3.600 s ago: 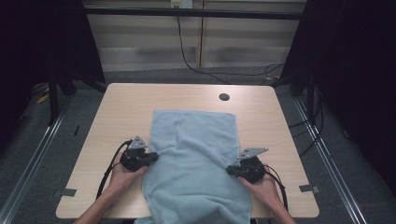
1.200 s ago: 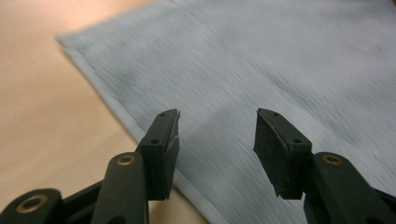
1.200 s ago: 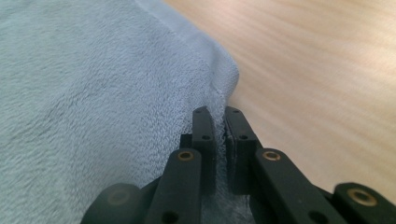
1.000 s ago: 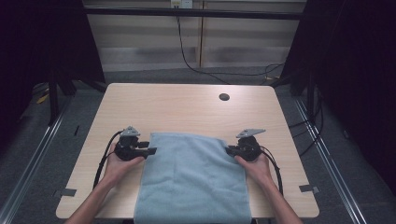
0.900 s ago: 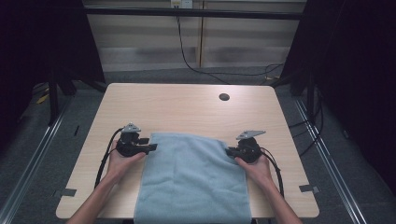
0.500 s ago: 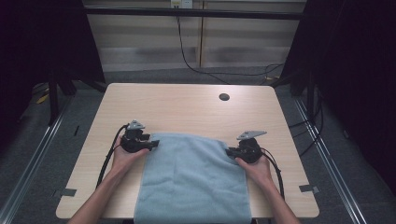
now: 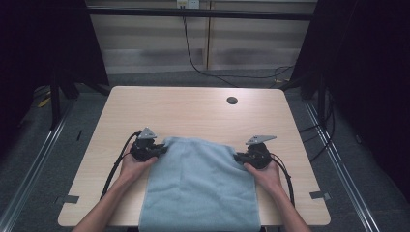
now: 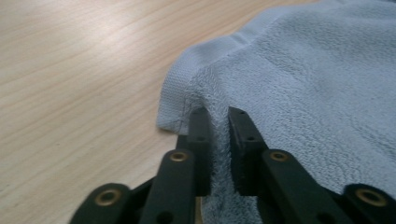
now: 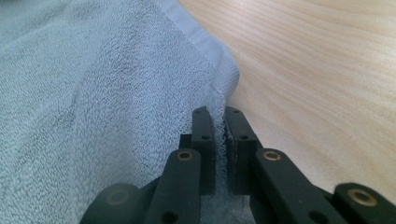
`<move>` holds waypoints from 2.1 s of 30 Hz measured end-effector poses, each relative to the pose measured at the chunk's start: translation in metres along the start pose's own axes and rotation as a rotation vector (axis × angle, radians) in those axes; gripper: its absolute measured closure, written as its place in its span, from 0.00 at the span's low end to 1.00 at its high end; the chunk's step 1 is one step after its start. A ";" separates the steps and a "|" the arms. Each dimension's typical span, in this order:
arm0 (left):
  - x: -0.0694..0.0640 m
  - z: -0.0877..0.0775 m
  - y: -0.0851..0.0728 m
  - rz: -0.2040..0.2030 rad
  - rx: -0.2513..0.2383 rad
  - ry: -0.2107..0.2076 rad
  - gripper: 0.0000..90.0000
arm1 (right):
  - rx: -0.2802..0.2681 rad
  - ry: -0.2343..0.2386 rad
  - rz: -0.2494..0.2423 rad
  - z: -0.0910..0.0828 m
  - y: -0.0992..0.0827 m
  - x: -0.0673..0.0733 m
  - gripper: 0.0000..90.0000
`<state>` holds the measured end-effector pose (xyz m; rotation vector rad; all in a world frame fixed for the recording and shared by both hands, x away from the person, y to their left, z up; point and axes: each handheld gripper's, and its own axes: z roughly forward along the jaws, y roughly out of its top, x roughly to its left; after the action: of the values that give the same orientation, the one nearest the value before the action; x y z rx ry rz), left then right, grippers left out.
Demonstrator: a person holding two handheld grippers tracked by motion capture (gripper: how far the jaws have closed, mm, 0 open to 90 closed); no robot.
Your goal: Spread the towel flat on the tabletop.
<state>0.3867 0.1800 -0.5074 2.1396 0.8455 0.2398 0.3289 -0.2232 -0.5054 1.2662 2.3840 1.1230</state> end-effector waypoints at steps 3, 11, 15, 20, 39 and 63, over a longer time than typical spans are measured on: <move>0.004 -0.003 -0.002 -0.031 0.007 -0.035 0.94 | -0.014 0.011 0.031 -0.001 -0.002 -0.002 0.94; 0.010 -0.014 -0.008 -0.084 -0.011 -0.070 0.94 | -0.052 0.004 0.050 -0.007 -0.001 -0.006 0.95; 0.007 -0.024 -0.003 -0.093 -0.057 -0.085 0.94 | -0.122 0.006 0.067 -0.020 0.009 -0.009 0.95; 0.007 -0.037 0.004 -0.113 -0.126 -0.094 0.94 | -0.202 0.033 0.086 -0.035 0.022 -0.013 0.95; 0.021 -0.075 0.071 -0.097 -0.281 -0.075 0.95 | -0.322 0.005 0.048 -0.075 0.100 -0.029 0.95; -0.003 -0.119 0.072 -0.034 -0.333 -0.106 0.95 | -0.390 0.081 -0.001 -0.111 0.109 0.002 0.96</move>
<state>0.3685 0.2191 -0.3756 1.8092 0.7243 0.2298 0.3384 -0.2434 -0.3512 1.1021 2.0747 1.5697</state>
